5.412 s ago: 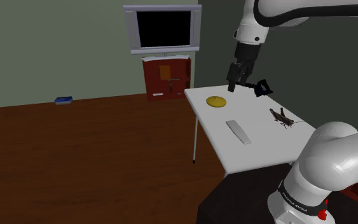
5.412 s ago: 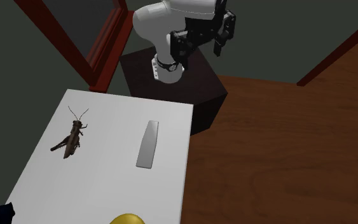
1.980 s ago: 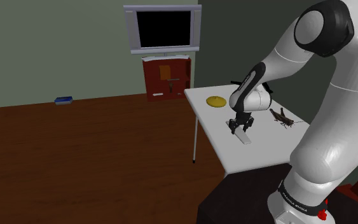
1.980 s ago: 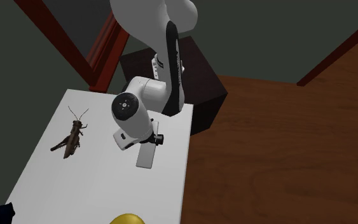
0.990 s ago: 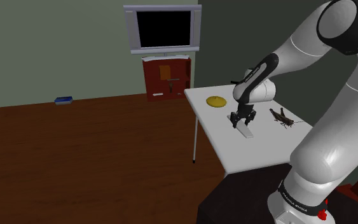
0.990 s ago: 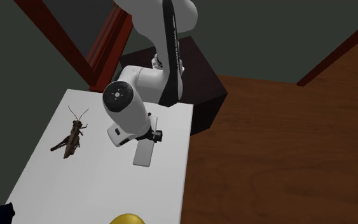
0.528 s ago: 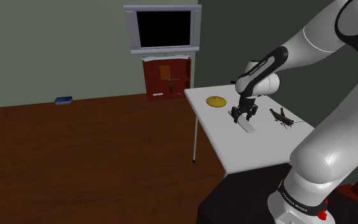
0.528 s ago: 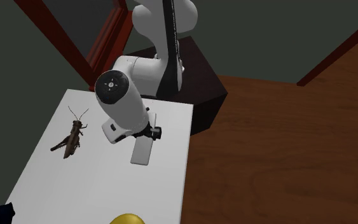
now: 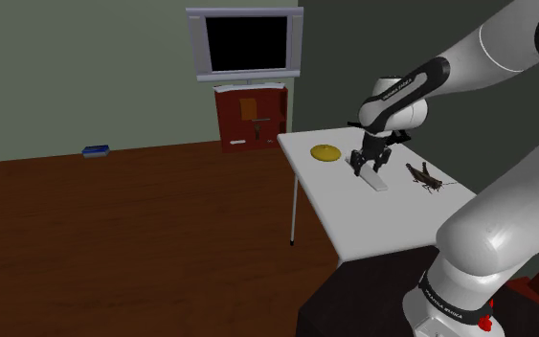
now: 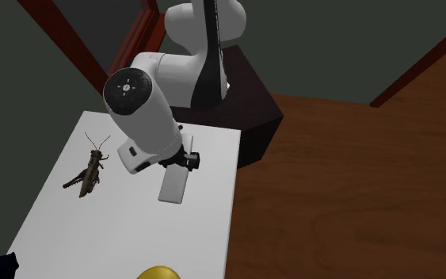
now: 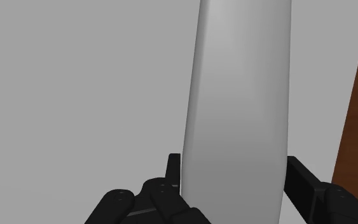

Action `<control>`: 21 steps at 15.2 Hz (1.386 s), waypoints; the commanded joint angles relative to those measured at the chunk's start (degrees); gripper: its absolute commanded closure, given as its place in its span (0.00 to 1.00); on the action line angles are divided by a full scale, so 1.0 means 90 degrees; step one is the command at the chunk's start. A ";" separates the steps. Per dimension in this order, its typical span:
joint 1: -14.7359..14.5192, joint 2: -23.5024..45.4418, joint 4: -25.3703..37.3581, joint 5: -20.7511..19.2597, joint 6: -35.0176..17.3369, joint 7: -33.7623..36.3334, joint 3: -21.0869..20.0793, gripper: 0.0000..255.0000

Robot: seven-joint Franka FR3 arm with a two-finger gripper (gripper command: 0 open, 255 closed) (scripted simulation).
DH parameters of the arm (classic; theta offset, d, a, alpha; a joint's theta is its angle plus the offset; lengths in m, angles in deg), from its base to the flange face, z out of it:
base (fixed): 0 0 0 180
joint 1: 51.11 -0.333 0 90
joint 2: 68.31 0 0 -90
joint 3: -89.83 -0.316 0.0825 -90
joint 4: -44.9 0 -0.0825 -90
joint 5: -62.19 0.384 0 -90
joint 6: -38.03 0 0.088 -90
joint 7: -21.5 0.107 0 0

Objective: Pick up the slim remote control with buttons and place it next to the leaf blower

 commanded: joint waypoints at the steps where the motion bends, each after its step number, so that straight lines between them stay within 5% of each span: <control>1: 0.0009 -0.0142 0.0080 -0.0032 0.0221 0.0034 -0.0024 1.00; 21: 0.0079 -0.0860 0.1147 -0.0128 0.1989 0.0018 -0.0103 1.00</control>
